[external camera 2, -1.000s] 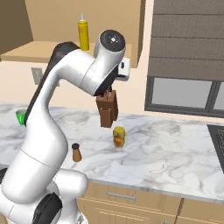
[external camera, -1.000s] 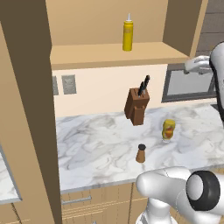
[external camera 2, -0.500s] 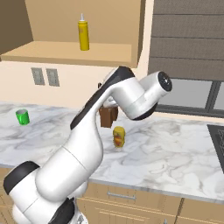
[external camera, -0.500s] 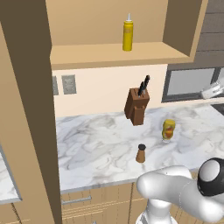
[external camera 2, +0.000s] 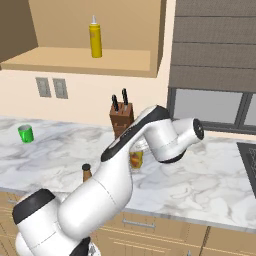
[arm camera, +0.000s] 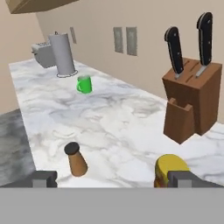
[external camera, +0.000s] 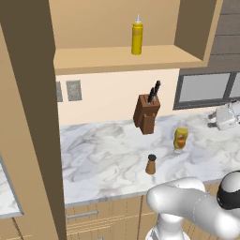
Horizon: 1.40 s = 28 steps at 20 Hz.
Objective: There are various items on the counter. Only move the condiments/shakers into the cabinet.
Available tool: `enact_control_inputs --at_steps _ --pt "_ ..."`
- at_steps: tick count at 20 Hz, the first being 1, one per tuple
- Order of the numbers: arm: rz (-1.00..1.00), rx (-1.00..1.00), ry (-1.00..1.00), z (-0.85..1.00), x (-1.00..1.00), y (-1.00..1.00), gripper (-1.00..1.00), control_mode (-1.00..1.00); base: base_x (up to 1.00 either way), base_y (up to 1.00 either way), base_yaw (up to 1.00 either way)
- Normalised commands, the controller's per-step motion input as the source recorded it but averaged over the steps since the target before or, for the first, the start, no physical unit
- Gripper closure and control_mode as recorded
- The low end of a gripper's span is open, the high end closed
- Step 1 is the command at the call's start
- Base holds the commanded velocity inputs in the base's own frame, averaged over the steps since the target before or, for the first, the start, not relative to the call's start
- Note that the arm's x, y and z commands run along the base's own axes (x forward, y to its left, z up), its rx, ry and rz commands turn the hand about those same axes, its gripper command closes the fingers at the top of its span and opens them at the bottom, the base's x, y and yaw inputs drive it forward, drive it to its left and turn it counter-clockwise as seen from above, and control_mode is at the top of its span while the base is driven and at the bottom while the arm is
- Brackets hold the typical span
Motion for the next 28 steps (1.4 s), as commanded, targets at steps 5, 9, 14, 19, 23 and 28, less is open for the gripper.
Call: enact_control_inputs --at_steps 5,9,14,19,23,28 --pt "0.13 0.01 -0.10 -0.49 0.19 -0.07 -1.00 -1.00 0.00 0.00 0.00" --pt "0.22 0.04 -0.02 -0.30 0.23 -0.03 -1.00 -1.00 0.00 0.00 0.00" --pt "0.22 0.05 0.00 -0.33 0.29 -0.12 -1.00 -1.00 0.00 0.00 0.00" --pt "0.15 0.04 0.00 -0.27 0.23 -0.07 -1.00 -1.00 0.00 0.00 0.00" --pt "0.06 0.05 0.00 -0.21 0.38 -0.01 -1.00 -1.00 0.00 0.00 0.00" --pt "0.00 0.04 0.00 -0.25 0.30 0.00 -1.00 -1.00 0.00 0.00 0.00"
